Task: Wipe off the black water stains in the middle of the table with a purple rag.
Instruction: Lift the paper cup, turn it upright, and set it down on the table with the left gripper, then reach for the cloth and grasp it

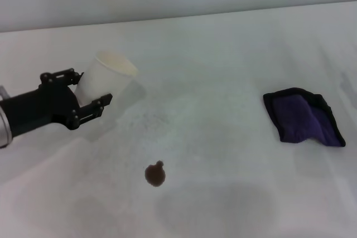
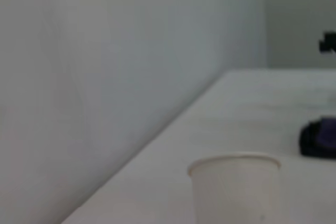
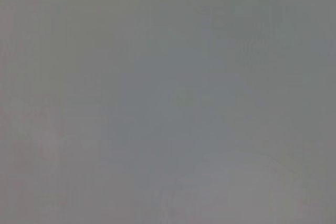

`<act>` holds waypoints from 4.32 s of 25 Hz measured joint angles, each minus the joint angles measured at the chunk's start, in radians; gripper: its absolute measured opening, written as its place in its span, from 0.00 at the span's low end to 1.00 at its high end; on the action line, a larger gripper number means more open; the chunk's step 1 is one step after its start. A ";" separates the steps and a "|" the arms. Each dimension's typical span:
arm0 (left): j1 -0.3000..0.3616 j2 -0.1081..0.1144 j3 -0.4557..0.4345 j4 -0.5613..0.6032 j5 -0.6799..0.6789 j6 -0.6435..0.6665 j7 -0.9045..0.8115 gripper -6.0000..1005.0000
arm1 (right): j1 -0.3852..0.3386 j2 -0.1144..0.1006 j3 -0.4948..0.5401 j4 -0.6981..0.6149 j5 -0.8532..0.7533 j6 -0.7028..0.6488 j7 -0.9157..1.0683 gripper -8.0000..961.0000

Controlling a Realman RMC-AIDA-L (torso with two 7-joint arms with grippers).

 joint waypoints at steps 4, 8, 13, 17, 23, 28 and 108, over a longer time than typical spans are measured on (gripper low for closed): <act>0.004 -0.001 0.004 -0.101 -0.120 0.000 0.077 0.61 | -0.008 0.000 -0.012 -0.020 -0.001 0.002 0.000 0.91; -0.009 -0.001 0.004 -0.220 -0.209 0.001 0.135 0.59 | -0.014 0.000 -0.013 -0.026 -0.001 0.004 0.000 0.91; -0.032 -0.003 0.005 -0.302 -0.228 0.025 0.193 0.59 | -0.019 0.000 -0.013 -0.043 -0.001 0.000 0.000 0.91; -0.035 -0.005 0.007 -0.345 -0.255 0.033 0.266 0.59 | -0.020 0.000 -0.013 -0.057 -0.001 0.002 0.000 0.91; -0.030 -0.006 0.007 -0.380 -0.288 0.025 0.318 0.59 | -0.021 0.000 -0.011 -0.064 -0.001 -0.001 0.000 0.91; -0.035 -0.008 0.008 -0.427 -0.308 0.018 0.372 0.59 | -0.021 -0.001 -0.005 -0.067 0.000 -0.009 0.000 0.91; 0.198 0.000 -0.003 -0.591 -0.986 -0.130 0.619 0.89 | -0.064 -0.010 -0.325 -0.642 -0.219 -0.155 1.078 0.90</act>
